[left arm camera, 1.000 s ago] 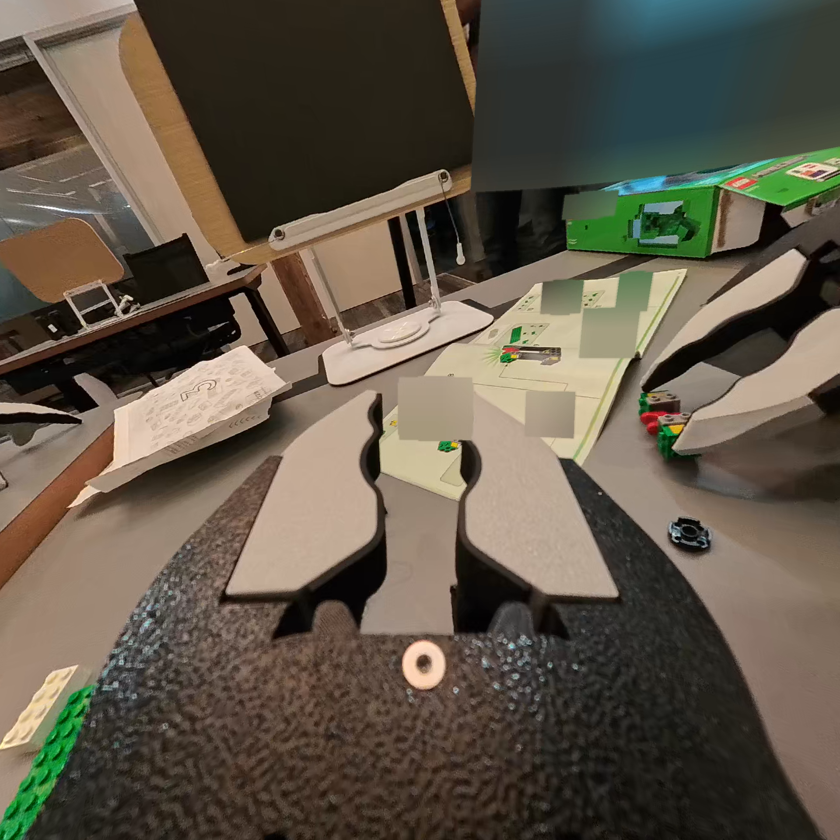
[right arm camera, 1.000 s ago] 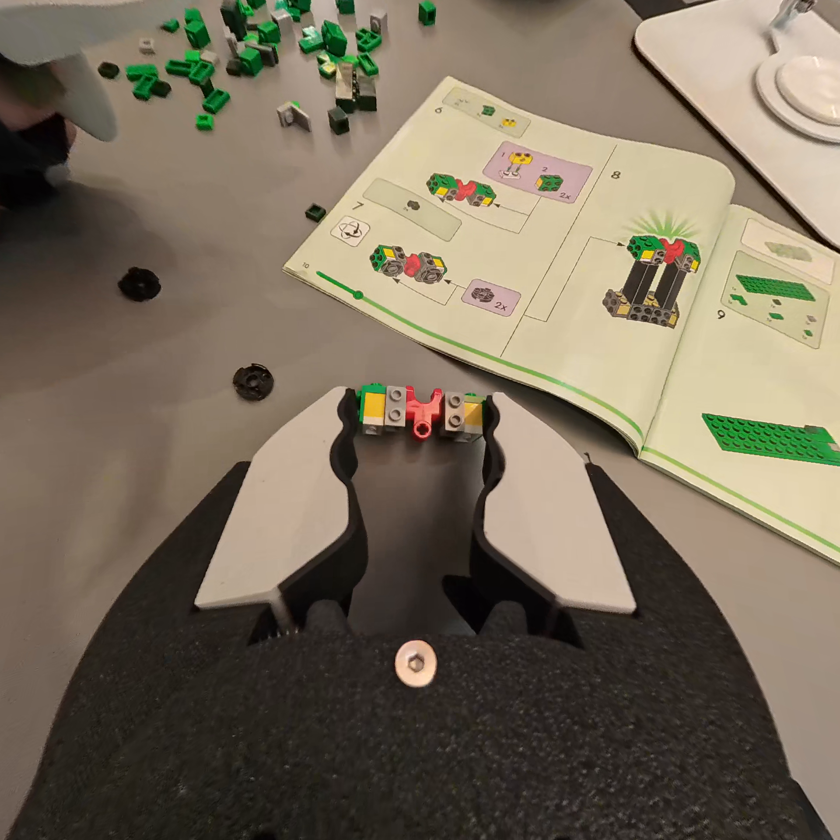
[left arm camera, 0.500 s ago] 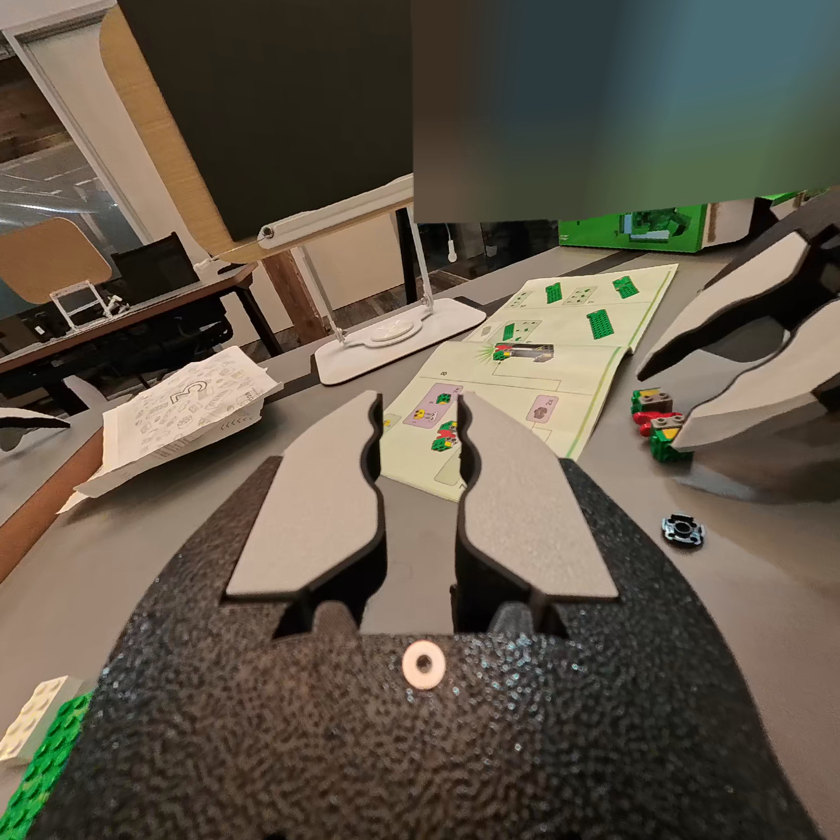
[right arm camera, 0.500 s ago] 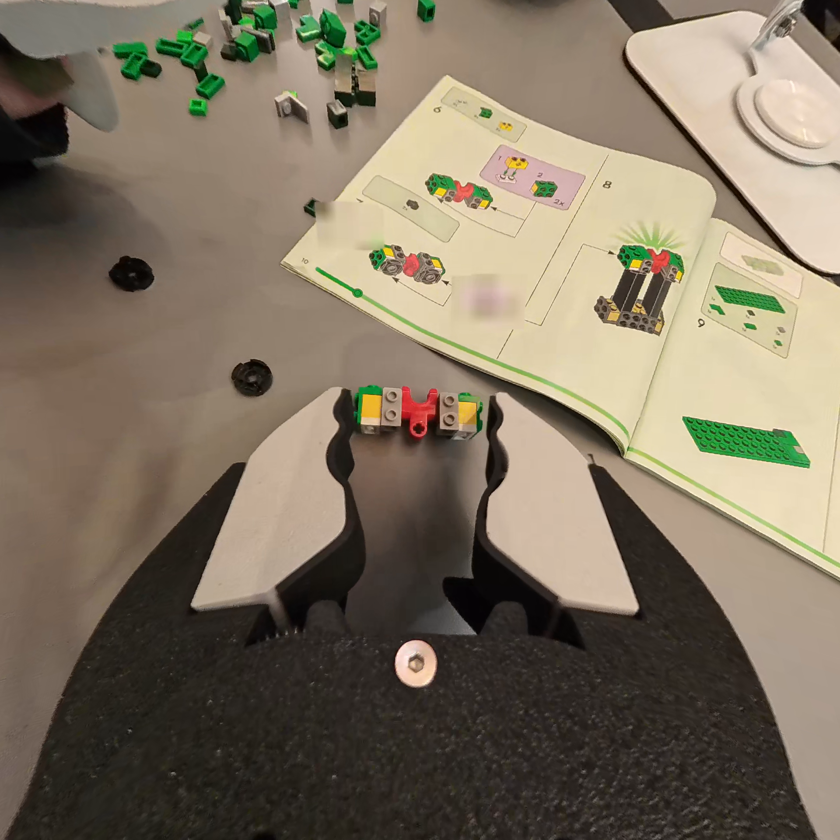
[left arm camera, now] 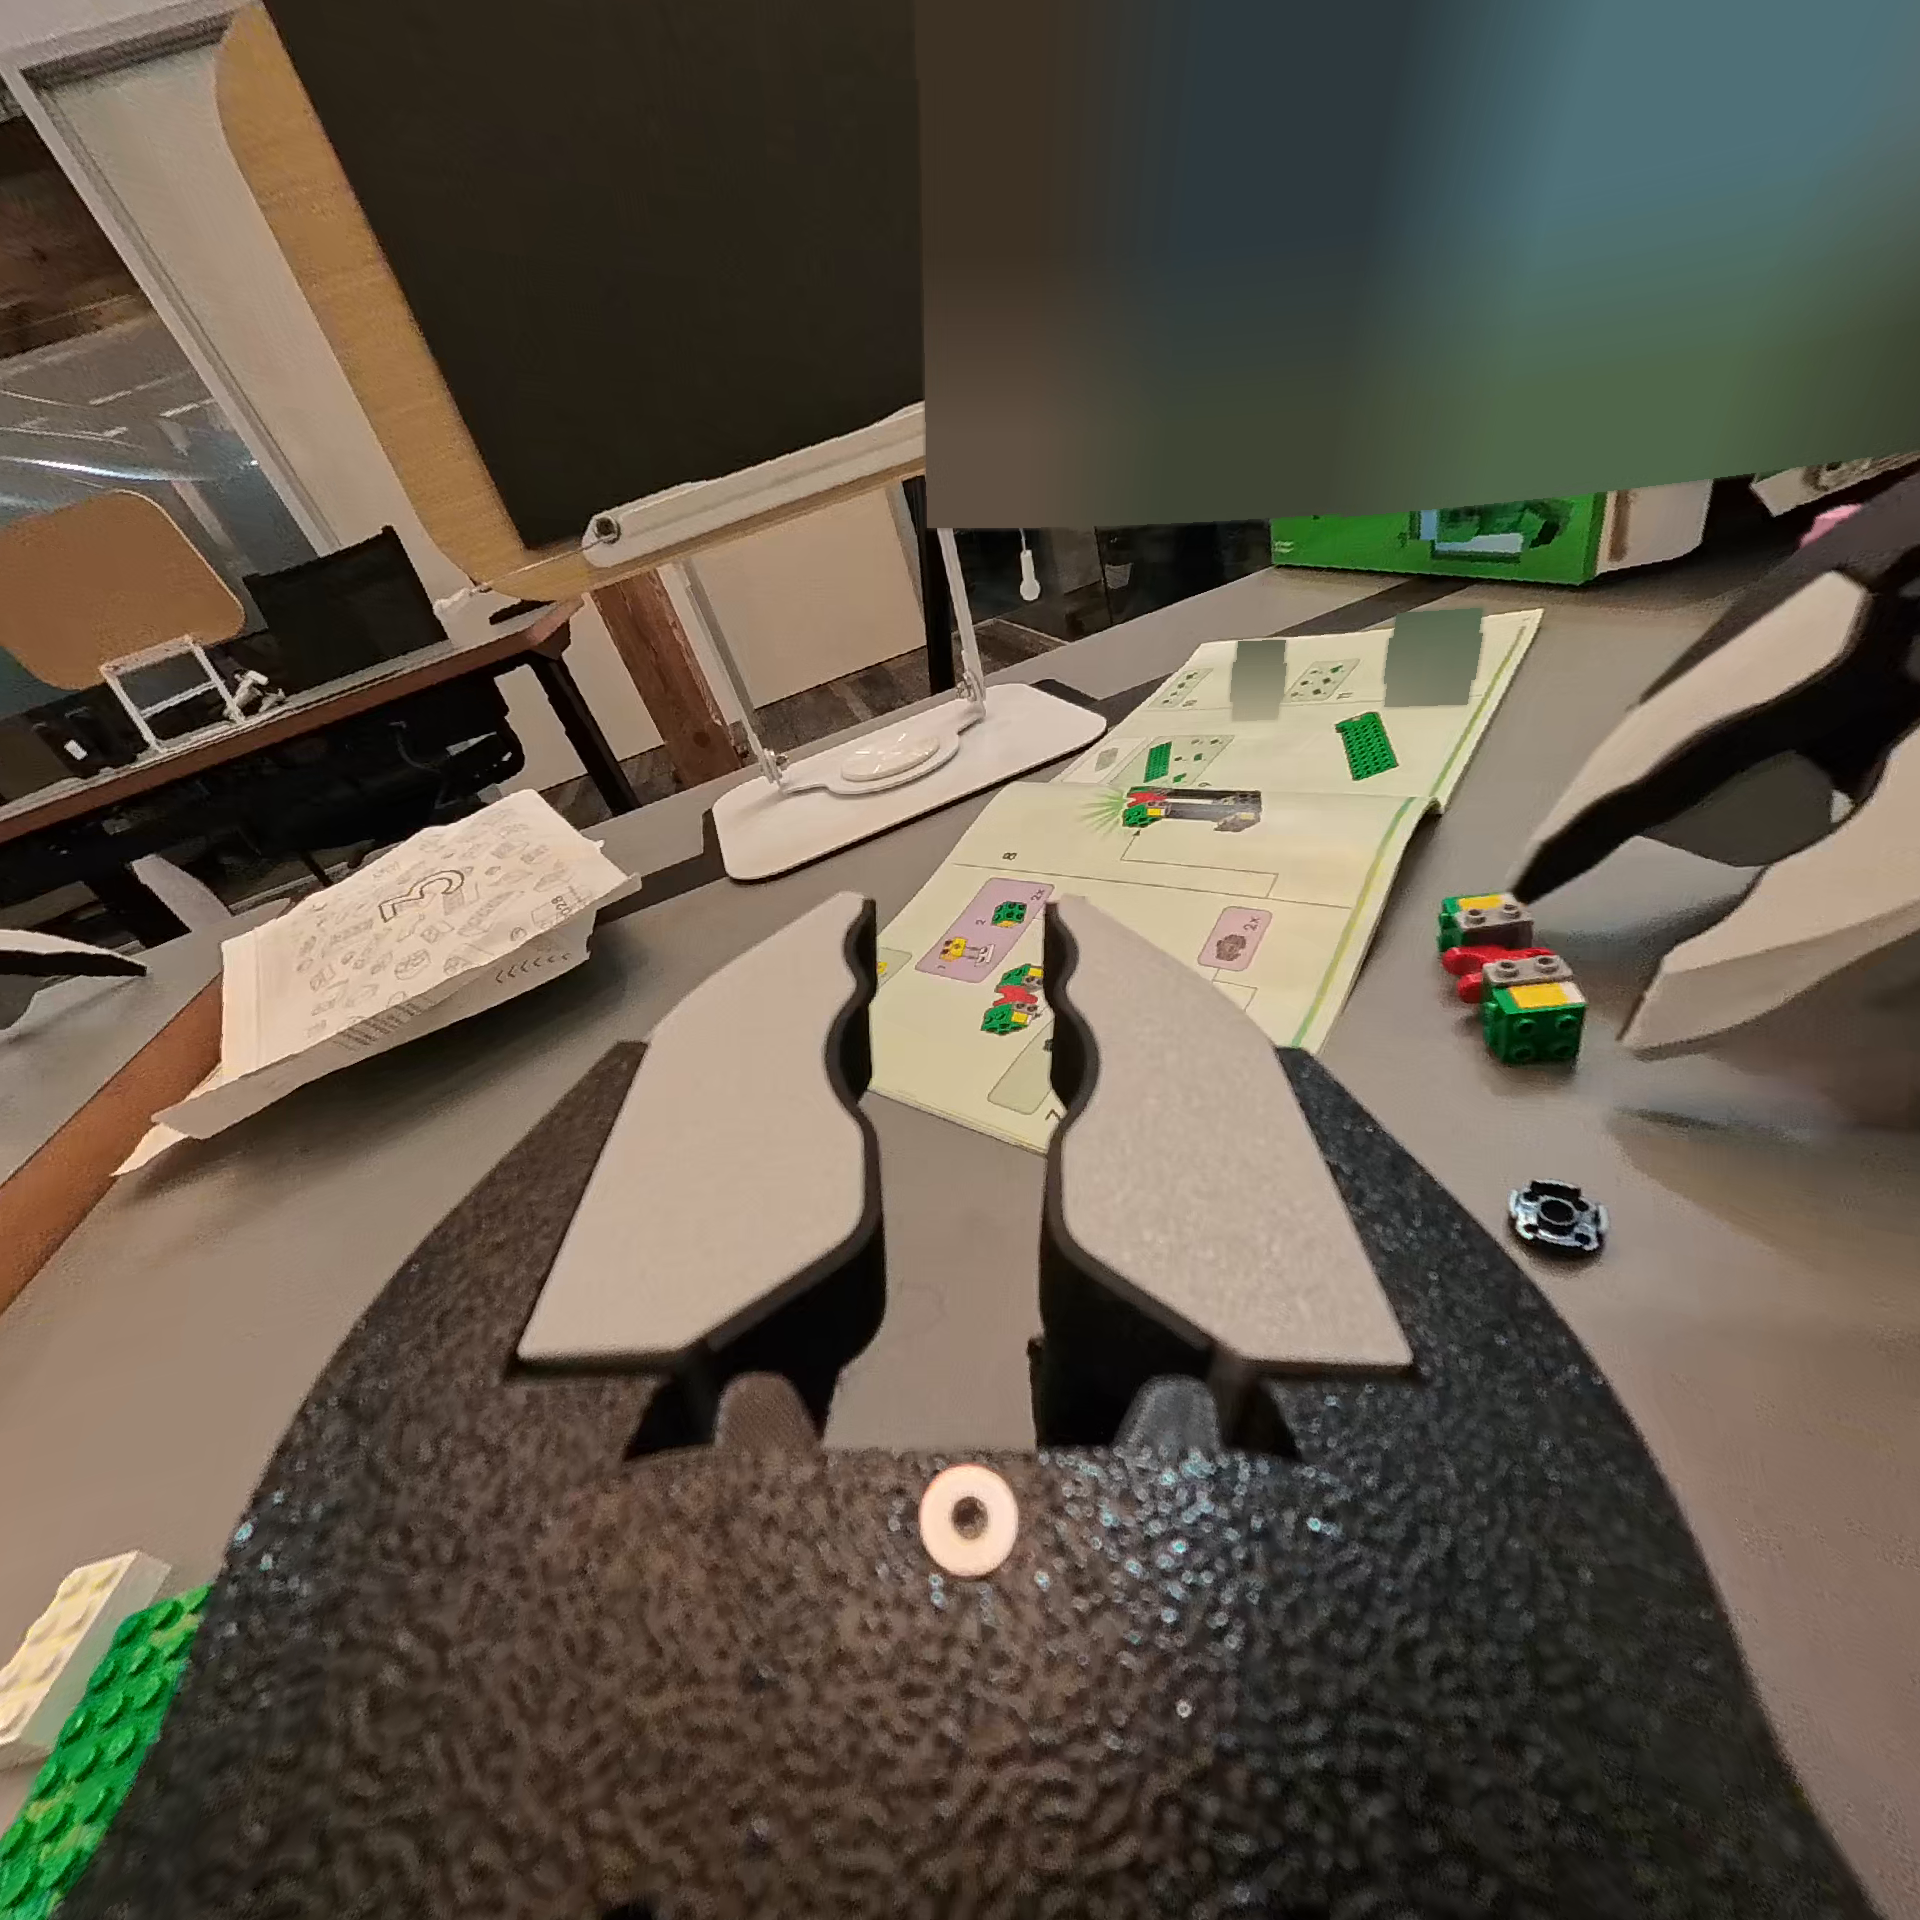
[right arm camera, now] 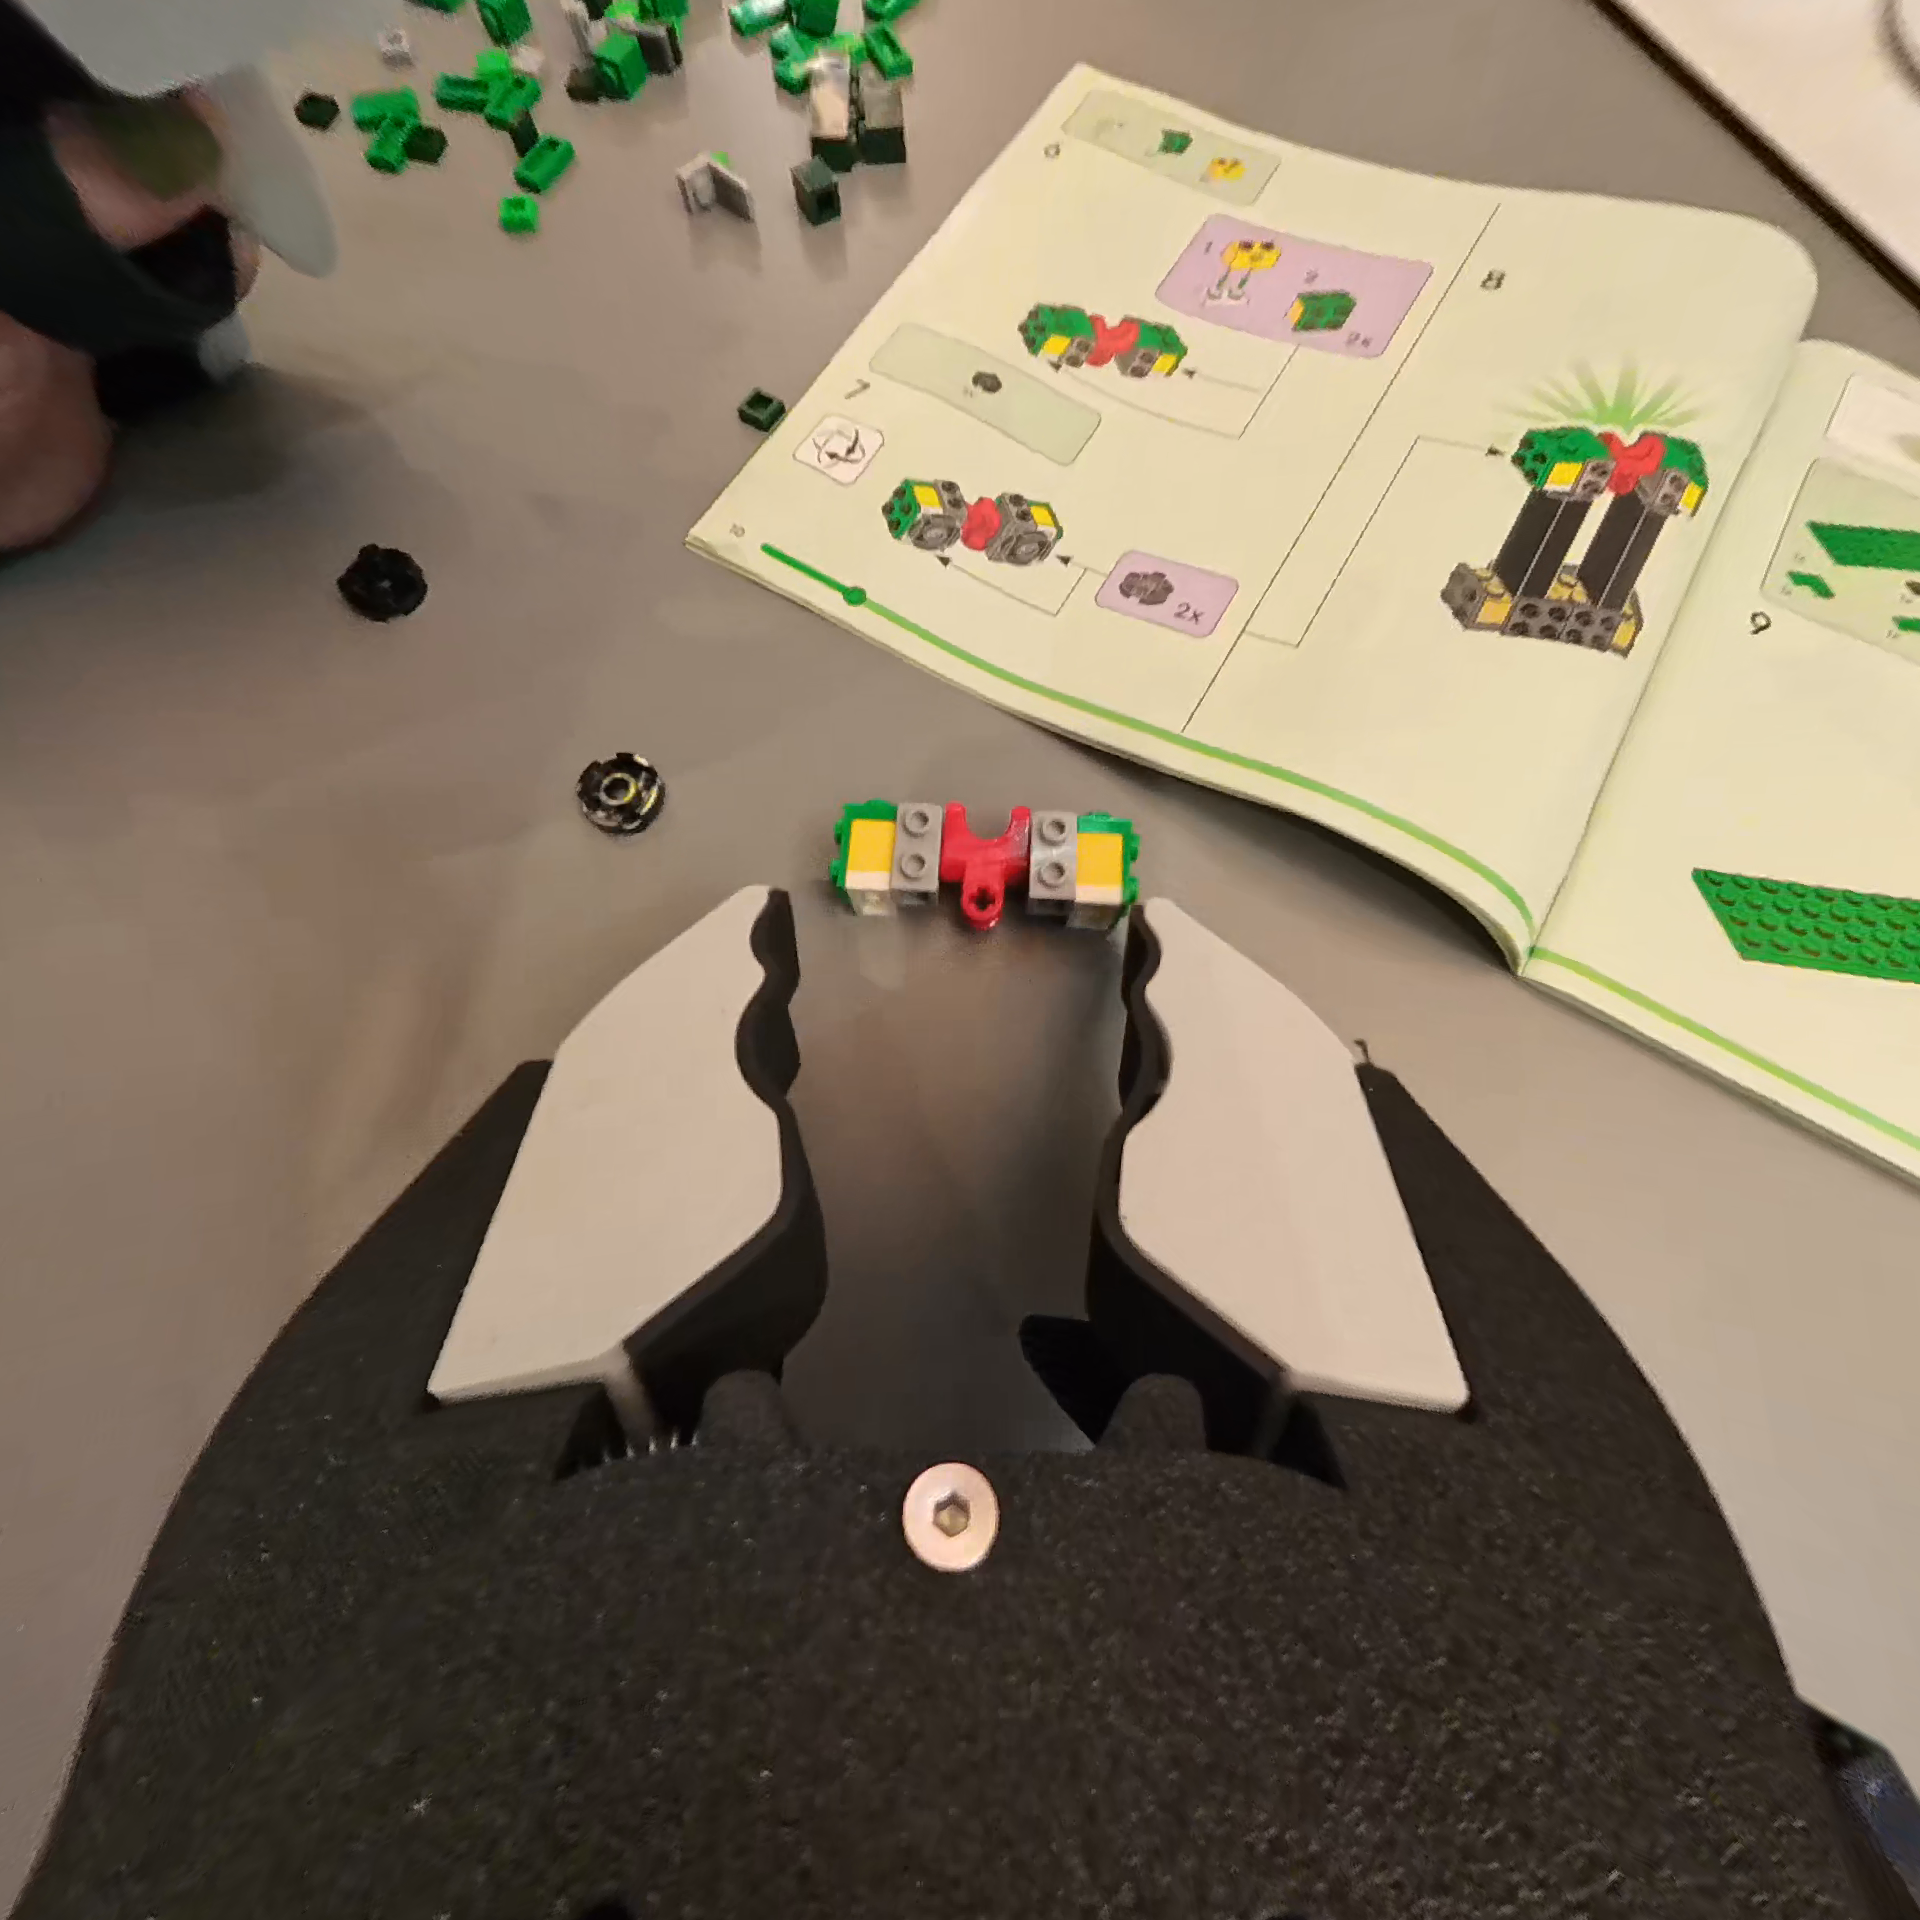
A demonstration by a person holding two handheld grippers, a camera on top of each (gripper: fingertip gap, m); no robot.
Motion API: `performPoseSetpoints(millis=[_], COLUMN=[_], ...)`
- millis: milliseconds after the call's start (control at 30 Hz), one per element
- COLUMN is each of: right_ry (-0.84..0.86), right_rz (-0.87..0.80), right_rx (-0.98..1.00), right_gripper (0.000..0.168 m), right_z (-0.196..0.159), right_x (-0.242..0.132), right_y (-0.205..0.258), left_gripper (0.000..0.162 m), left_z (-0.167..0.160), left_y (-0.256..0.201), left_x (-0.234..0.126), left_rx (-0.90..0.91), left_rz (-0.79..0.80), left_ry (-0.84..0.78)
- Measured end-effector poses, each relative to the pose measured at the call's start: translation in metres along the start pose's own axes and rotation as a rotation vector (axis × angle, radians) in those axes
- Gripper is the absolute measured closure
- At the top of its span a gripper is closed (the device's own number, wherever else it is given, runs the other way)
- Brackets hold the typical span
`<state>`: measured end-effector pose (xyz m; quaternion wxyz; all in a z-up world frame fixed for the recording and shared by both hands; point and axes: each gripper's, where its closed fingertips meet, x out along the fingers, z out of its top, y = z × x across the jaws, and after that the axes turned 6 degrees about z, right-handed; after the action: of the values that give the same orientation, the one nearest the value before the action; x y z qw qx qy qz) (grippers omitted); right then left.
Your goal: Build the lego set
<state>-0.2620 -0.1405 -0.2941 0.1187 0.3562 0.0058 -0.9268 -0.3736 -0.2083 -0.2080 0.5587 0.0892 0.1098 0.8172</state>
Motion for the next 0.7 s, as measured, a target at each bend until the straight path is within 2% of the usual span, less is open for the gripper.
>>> performPoseSetpoints(millis=[100, 233, 400, 600, 700], right_ry=[-0.011, -0.06, -0.07, -0.072, -0.07], right_rz=[0.027, -0.023, 0.115, 0.235, 0.304], right_rx=[-0.005, -0.04, -0.017, -0.048, -0.04], right_gripper=[0.112, 0.108, 0.094, 0.097, 0.104], right_z=[0.0, 0.006, 0.007, 0.008, 0.004], right_x=[-0.005, -0.01, -0.002, -0.003, -0.009], right_y=[0.009, -0.003, -0.003, 0.009, 0.019], left_gripper=[0.132, 0.132, 0.132, 0.132, 0.133], left_z=[0.0, -0.001, -0.001, -0.002, -0.002], left_y=[0.0, -0.001, -0.002, -0.002, -0.002], left_x=[0.0, 0.001, 0.001, 0.001, 0.001], left_rx=[-0.002, 0.004, 0.005, 0.008, 0.008], left_rz=[-0.001, -0.007, -0.008, -0.012, -0.012], left_ry=[0.001, 0.005, 0.007, 0.01, 0.01])
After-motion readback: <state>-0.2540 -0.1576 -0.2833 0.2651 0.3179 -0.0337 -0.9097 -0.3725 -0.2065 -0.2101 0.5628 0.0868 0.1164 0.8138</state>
